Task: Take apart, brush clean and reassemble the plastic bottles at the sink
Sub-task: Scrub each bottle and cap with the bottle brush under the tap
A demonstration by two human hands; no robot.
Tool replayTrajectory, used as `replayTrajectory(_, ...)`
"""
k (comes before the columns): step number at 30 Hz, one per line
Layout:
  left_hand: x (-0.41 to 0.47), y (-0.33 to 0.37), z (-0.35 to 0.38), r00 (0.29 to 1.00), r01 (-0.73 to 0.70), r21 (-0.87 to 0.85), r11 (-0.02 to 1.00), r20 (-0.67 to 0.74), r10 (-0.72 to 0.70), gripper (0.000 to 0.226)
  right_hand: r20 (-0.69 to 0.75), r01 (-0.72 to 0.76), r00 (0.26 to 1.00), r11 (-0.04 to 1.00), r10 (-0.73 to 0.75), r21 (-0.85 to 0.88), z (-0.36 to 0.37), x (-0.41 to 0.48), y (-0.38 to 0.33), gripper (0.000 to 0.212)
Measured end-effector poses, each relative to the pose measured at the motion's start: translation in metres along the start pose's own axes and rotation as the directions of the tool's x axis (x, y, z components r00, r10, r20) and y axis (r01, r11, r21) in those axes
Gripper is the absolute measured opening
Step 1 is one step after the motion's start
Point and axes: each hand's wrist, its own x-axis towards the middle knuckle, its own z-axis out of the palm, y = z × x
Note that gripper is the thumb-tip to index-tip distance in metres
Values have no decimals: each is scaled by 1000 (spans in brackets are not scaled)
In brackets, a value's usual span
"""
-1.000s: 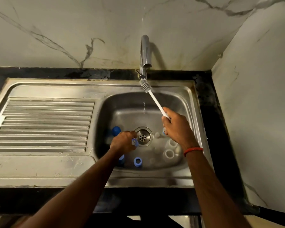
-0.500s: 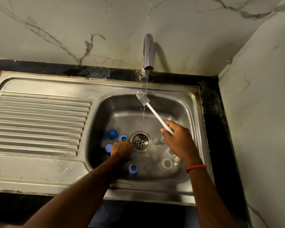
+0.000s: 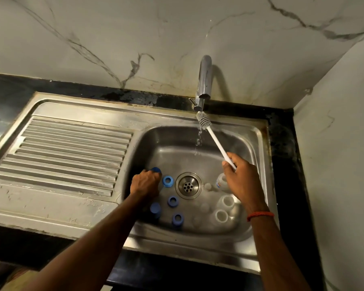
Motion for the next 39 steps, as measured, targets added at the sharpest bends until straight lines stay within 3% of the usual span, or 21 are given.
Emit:
replayTrajectory(11, -1, -8, 17, 995, -9, -113, 994, 101, 20, 33, 29, -2, 1000, 1000, 3, -27, 3, -4, -5, 17)
replayTrajectory(16, -7, -13, -6, 1000, -23, -72, 997, 14, 24, 32, -43, 21, 999, 1000, -20, 15, 0, -5, -13, 17)
replayTrajectory(24, -18, -17, -60, 968, -172, 63, 983, -174, 180, 37, -33, -9, 999, 1000, 8, -20, -23, -7, -18, 19)
replayTrajectory(26, -21, -14, -74, 963, -166, -5, 986, -218, 161, 43, 34, -18, 999, 1000, 18, -15, -29, -9, -22, 13)
replayTrajectory(27, -22, -12, -81, 966, -160, -134, 978, -227, 127, 45, 69, -16, 997, 1000, 17, -13, -31, -10, -24, 11)
replayTrajectory(29, -24, -9, -95, 966, -185, -469, 864, -249, 71, 41, 121, 4, 993, 1000, -3, -10, -35, -14, -31, 11)
replayTrajectory(30, -24, -9, -101, 965, -223, -629, 745, -253, 75, 35, 143, 15, 990, 1000, -15, -1, -36, -17, -36, 12)
replayTrajectory(32, -24, -11, -103, 962, -267, -879, 394, -266, 59, 30, 185, 33, 982, 999, -38, 27, -36, -22, -45, 11)
replayTrajectory(34, -25, -10, -110, 973, -232, -967, 106, -229, 36, 33, 207, 47, 977, 997, -57, 55, -35, -28, -54, 12)
replayTrajectory(37, -33, 0, -124, 986, -143, -948, -284, -161, 41, 29, 251, 58, 965, 995, -78, 84, -34, -36, -64, 14)
replayTrajectory(39, -34, 5, -127, 988, -119, -917, -381, -146, 42, 23, 250, 66, 964, 994, -85, 83, -32, -43, -72, 13)
